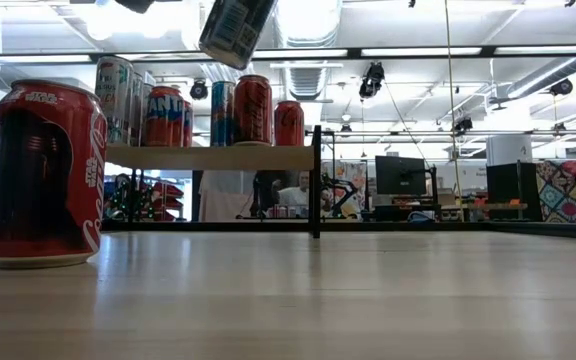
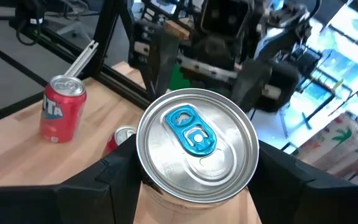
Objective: Place canned beverage on shelf
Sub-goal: Put the blue soda can on the shelf aligned with the other blue soda cans
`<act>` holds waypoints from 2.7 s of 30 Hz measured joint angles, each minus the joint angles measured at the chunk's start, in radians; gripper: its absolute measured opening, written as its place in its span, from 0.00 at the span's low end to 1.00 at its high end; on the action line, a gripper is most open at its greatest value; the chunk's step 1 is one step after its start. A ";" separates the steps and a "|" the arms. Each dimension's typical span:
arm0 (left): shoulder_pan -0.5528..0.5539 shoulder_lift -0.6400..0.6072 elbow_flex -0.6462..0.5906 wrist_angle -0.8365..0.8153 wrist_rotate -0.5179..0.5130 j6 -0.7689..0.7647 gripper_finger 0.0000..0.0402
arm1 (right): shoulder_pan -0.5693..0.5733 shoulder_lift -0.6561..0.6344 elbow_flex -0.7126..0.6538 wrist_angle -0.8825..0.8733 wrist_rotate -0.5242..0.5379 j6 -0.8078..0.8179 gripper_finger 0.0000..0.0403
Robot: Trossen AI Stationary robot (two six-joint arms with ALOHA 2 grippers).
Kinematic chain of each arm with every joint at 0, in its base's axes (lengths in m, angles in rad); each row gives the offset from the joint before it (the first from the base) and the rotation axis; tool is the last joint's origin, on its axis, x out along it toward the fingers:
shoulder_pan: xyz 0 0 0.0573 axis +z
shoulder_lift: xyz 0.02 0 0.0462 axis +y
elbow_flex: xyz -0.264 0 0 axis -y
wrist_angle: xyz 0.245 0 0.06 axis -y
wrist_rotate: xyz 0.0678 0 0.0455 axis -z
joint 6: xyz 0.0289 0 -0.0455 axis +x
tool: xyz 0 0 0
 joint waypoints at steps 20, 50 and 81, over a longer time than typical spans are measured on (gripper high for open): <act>0.086 0.103 0.001 0.042 0.105 -0.082 0.65 | 0.002 0.001 0.001 0.045 -0.047 -0.133 0.56; 0.105 0.159 0.002 0.107 0.065 -0.002 0.51 | 0.000 0.013 0.003 0.076 -0.060 -0.035 0.74; 0.034 0.157 0.007 0.186 -0.541 0.166 0.51 | -0.028 -0.001 0.006 0.117 0.340 0.438 0.75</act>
